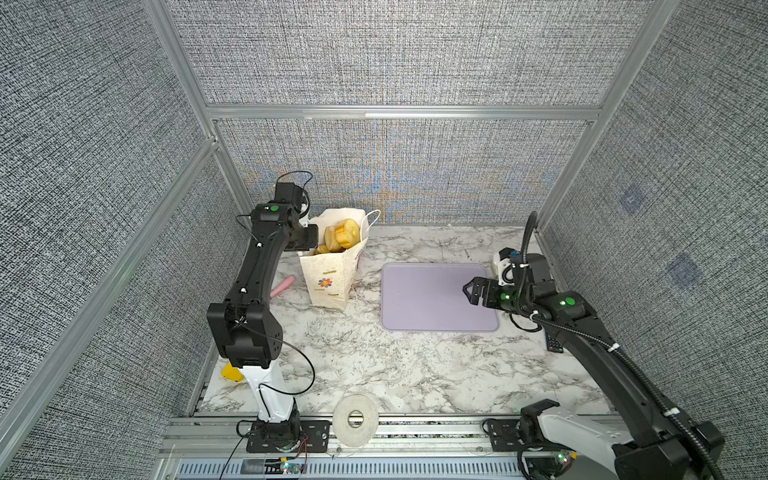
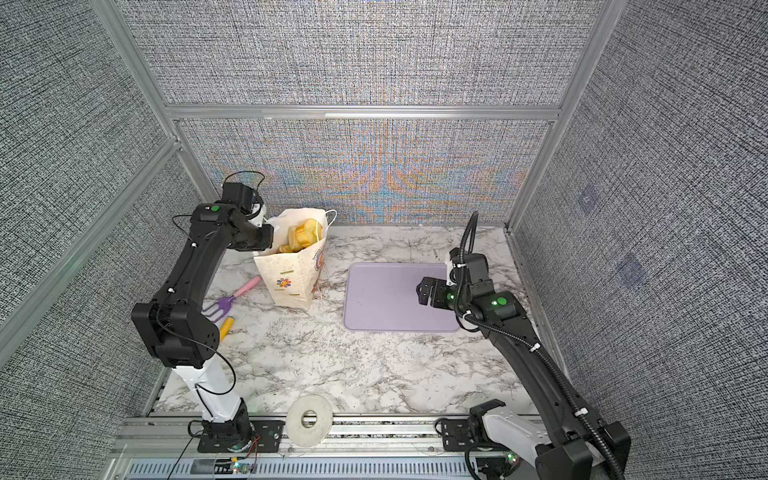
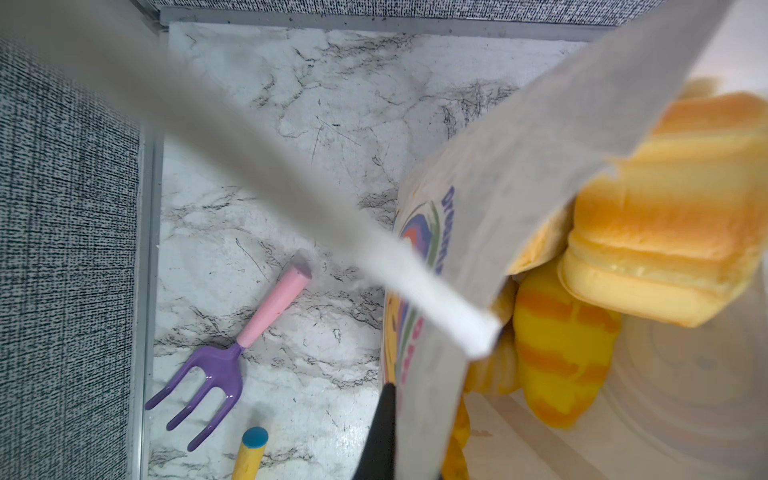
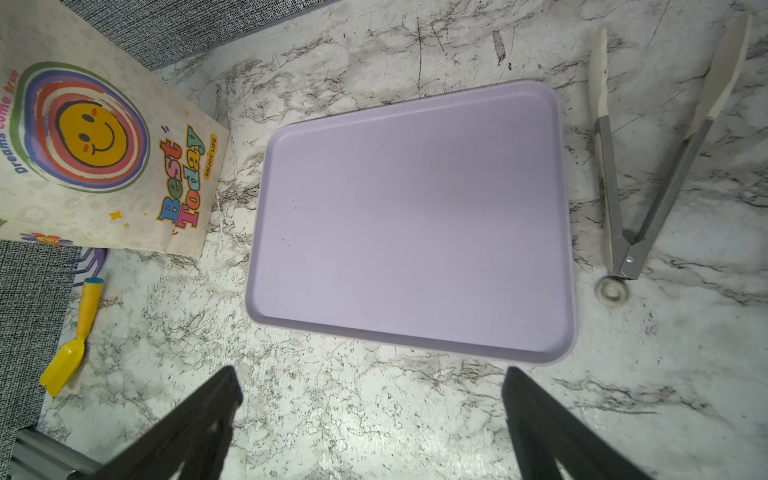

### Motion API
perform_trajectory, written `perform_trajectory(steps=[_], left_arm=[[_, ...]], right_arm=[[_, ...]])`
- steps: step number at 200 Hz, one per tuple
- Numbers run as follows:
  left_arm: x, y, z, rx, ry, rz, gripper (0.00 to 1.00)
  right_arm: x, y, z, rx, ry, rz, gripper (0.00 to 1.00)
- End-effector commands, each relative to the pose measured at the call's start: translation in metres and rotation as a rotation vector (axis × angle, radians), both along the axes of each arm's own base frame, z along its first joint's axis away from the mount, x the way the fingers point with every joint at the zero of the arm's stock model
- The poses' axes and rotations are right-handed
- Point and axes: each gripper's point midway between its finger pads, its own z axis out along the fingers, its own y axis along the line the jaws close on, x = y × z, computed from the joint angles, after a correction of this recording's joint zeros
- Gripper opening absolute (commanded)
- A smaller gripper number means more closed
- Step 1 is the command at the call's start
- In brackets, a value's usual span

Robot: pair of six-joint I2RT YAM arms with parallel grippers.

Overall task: Take the fake bread out of the paper bag
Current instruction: 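Tip the bag over with the left gripper while the right gripper approaches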

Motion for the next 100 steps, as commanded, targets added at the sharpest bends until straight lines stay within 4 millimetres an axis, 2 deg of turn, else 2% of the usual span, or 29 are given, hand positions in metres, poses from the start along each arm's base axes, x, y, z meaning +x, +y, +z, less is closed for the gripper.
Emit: perform_trajectory(steps=[1,33,49,71,100], left_arm=[[0.015,0.011,0.026,0.053,-0.109,0.030,0.00],[0.038,0.003,0.062,0.066,-0.292,-0.032,0.00],[0.048,-0.003,0.072,0.099,-0.373,-0.084,0.00],[0.058,-0.019,0.077,0.161,-0.455,-0.183,0.00],[0.065,-0.046,0.073,0.234,-0.538,-0.304,0.00]], right_arm=[[0.002,0.001,0.003,0.011,-0.014,-0.005,0.99],[0.003,0.000,0.003,0.007,-0.019,-0.008,0.99],[0.004,0.000,0.002,0.005,-0.016,-0.007,0.99],[0.004,0.001,0.000,0.000,-0.009,-0.001,0.99],[0.004,0.002,-0.004,0.004,0.004,0.002,0.99]])
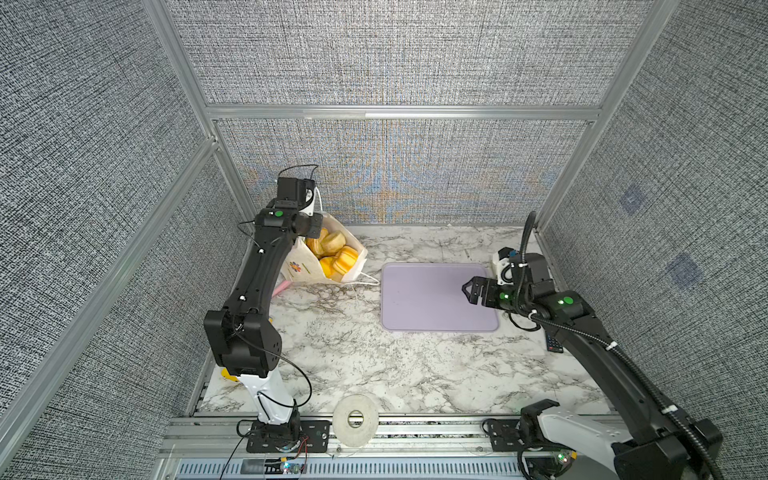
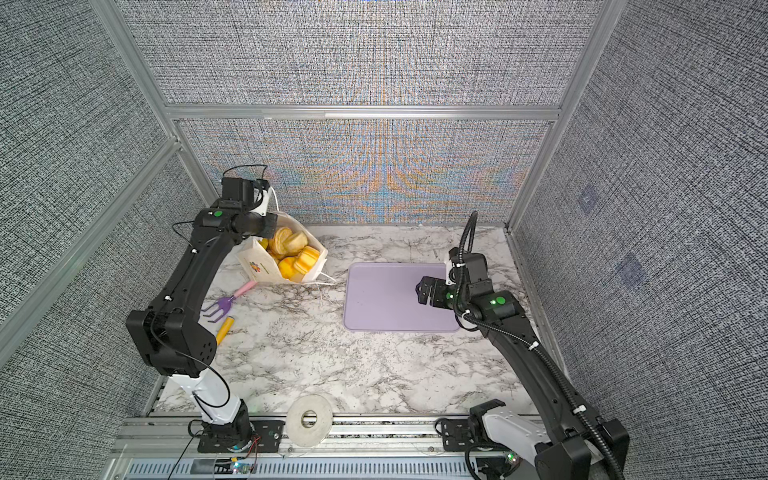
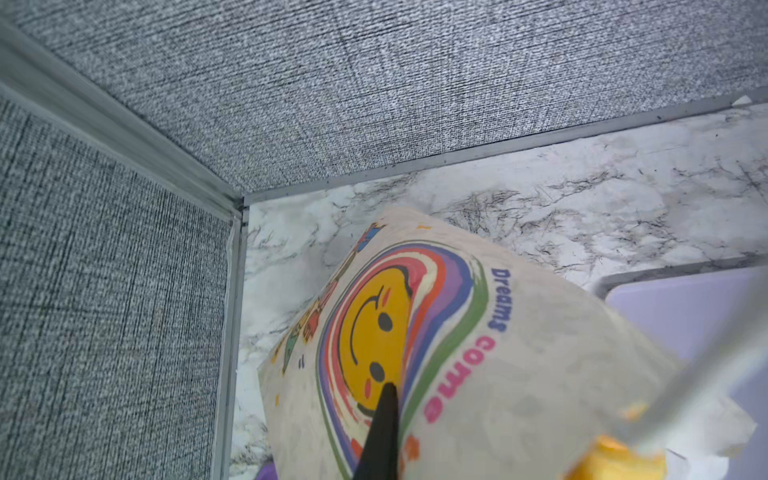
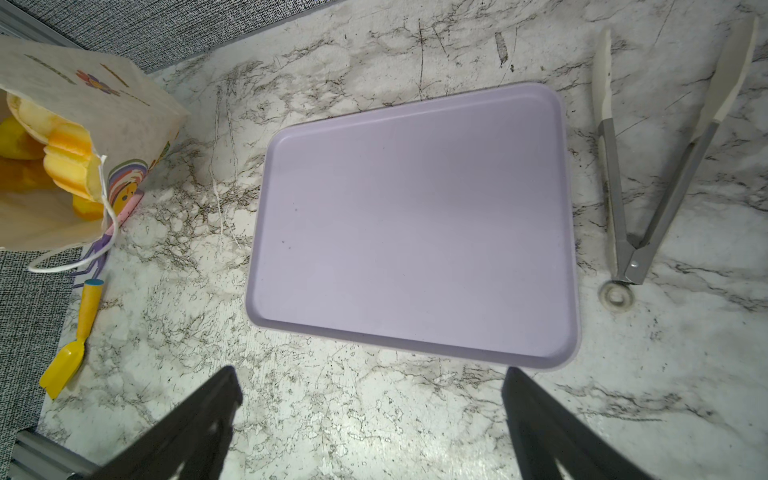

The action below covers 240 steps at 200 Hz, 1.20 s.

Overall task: Take the fake bread out of the paper bag
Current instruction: 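Tip the bag over with the left gripper while the right gripper approaches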

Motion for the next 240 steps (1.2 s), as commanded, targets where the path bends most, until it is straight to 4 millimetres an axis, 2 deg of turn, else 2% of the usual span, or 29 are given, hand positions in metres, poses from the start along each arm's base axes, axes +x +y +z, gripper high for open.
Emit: perform_trajectory(steps=[1,68,91,106,141,168,200,240], left_arm=[[0.025,-0.022,0.035,0.065,-0.219,-0.116,0.00],[0.048,-0.045,0.020,0.129,-0.286,-0.231,0.00],[0.045,-0.054,0.011,0.176,-0.299,-0.293,0.00],[0.035,-0.063,-0.002,0.196,-0.282,-0.355,0.00],[0.006,-0.077,-0.032,0.225,-0.235,-0.451,0.00],[-0.019,-0.084,-0.039,0.198,-0.242,-0.478,0.00],[-0.042,-0.087,-0.043,0.178,-0.248,-0.472,0.00],[-0.061,-0.091,-0.053,0.163,-0.239,-0.443,0.00]], right_arm=[[0.000,0.001,-0.002,0.004,0.005,0.003,0.99],[-0.010,0.013,-0.015,0.064,0.058,0.038,0.99],[-0.012,0.029,-0.004,0.117,0.056,0.075,0.99],[-0.012,0.043,0.006,0.165,0.050,0.099,0.99],[-0.019,0.093,0.035,0.281,0.011,0.176,0.98],[-0.025,0.129,0.046,0.342,-0.010,0.201,0.98],[-0.031,0.156,0.040,0.358,0.002,0.210,0.97],[-0.046,0.194,0.019,0.403,0.061,0.226,0.96]])
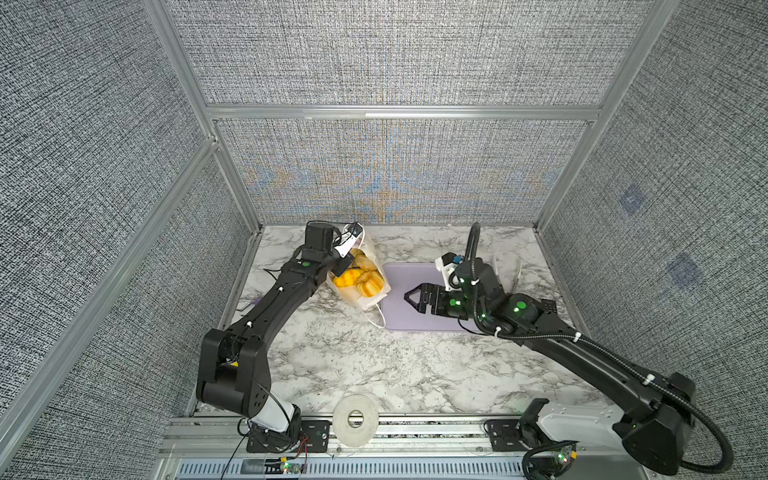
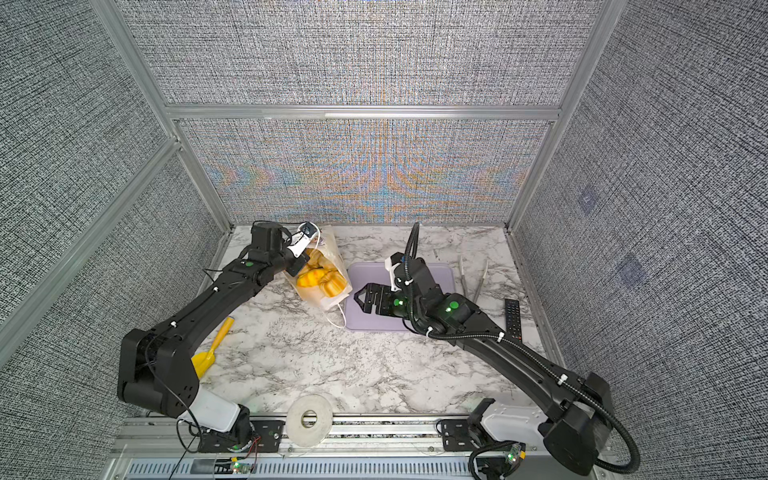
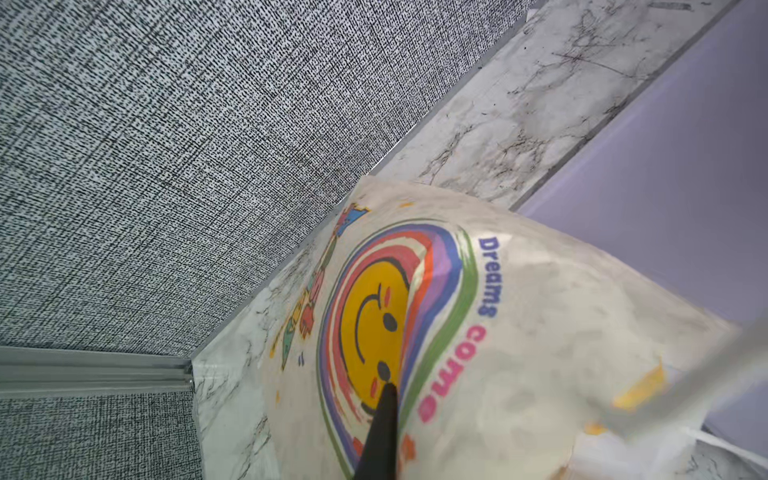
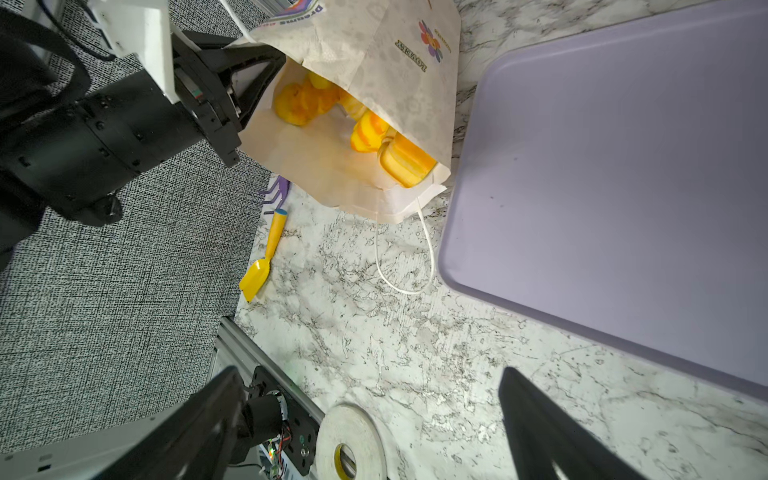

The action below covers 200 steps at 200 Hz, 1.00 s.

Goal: Take the fake bread out of the paper bag

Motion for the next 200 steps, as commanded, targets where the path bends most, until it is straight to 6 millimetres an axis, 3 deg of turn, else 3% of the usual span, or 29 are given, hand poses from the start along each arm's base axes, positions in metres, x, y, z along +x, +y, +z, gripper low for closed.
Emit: perform_trajectory(steps=[1,41,79,105,126,170,200], left_arm=[[-0.001,-0.003,0.012,-0.047,-0.056,0.031,0.00],[-0.016,-0.001,0.001,-0.079,-0.071,0.068,0.00],[-0.025,0.011,-0.010,-0.043,-0.071,0.112,0.00],[-0.027,0.028,-0.018,0.007,-0.051,0.190,0.00],[-0.031,0.030,-0.026,0.006,-0.030,0.200,0.00],[-0.038,0.029,-0.036,-0.038,-0.019,0.207,0.00],[-0.041,0.025,-0.038,-0.063,-0.025,0.187,0.00]], right_arm=[[-0.002,0.020,-0.001,0.068,0.017,-0.043,0.96],[-0.013,0.048,-0.020,0.161,0.049,-0.124,0.92],[-0.009,0.062,-0.043,0.166,0.081,-0.155,0.89],[-0.003,0.088,-0.049,0.121,0.090,-0.076,0.88],[0.002,0.104,-0.061,0.073,0.124,-0.058,0.83],[0.023,0.116,-0.088,0.111,0.185,-0.182,0.69],[0.038,0.125,-0.100,0.100,0.185,-0.237,0.67]])
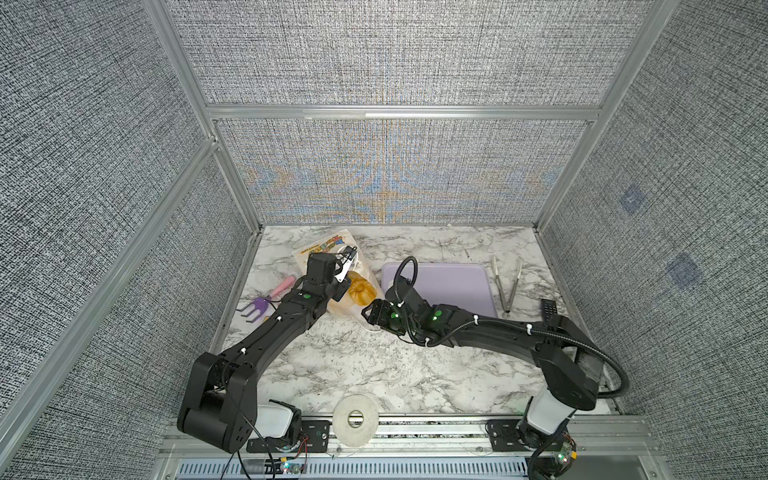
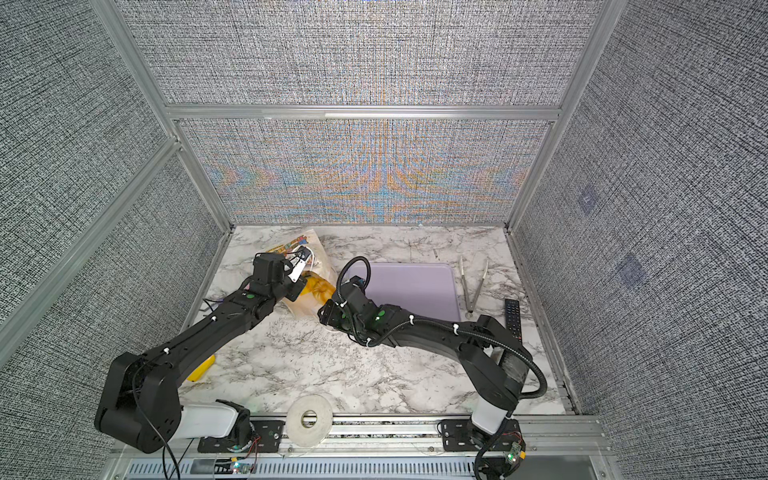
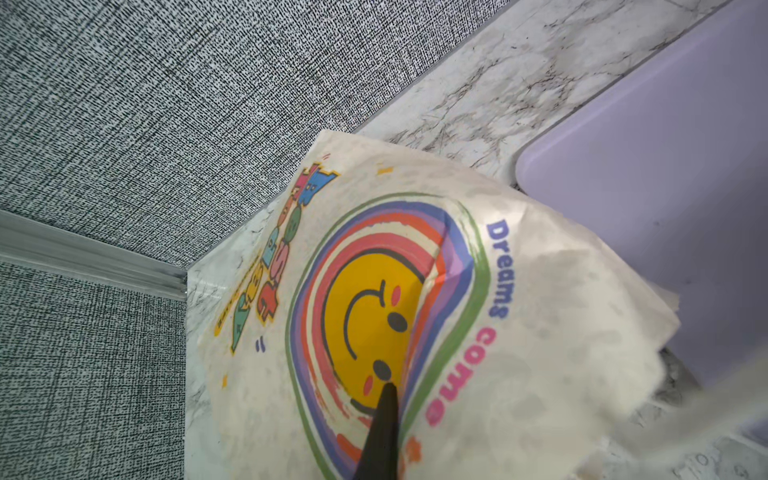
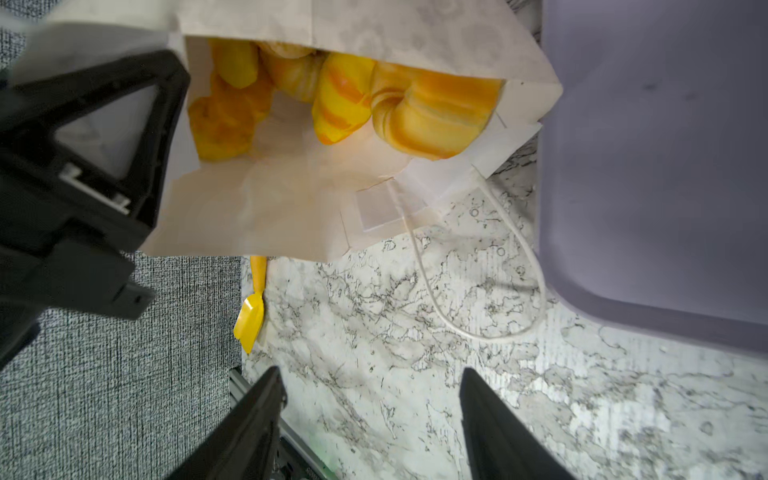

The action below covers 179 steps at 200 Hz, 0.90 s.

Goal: Take the fake bread out of the paper bag

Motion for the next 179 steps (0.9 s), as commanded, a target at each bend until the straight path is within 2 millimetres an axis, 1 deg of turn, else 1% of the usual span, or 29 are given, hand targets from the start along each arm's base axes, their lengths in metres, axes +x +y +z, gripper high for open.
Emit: perform_trajectory(steps=[1,24,59,87,106,129,144,179], left_arm=[[0.003,-0.003,0.006,-0.043,-0.030,0.005,0.00],[0.002,-0.005,0.004,-0.054,-0.024,-0.003,0.00],[0.000,-0.001,-0.005,-0.033,-0.006,0.009,0.00],[-0.001,-0.002,-0.006,-0.025,-0.009,-0.004,0.00],[-0.003,-0.005,-0.008,-0.027,-0.009,-0.028,0.00],[-0.003,-0.007,-0.007,-0.037,-0.011,-0.031,0.00],[-0.003,-0.006,-0.006,-0.032,-0.016,-0.027,0.00],[-0.002,-0.005,-0.008,-0.028,-0.011,-0.024,0.00]], right_arm=[[0.017,0.009,0.004,0.041,-0.015,-0.077,0.67],[0.029,0.019,-0.005,0.042,-0.007,-0.107,0.65],[0.043,0.019,-0.023,0.069,0.020,-0.214,0.59],[0.053,0.022,-0.039,0.086,0.046,-0.256,0.58],[0.060,0.028,-0.040,0.112,0.038,-0.253,0.58],[0.066,0.021,-0.044,0.087,0.033,-0.306,0.58],[0.070,0.017,-0.044,0.101,0.030,-0.351,0.58],[0.076,0.017,-0.042,0.139,0.023,-0.425,0.58]])
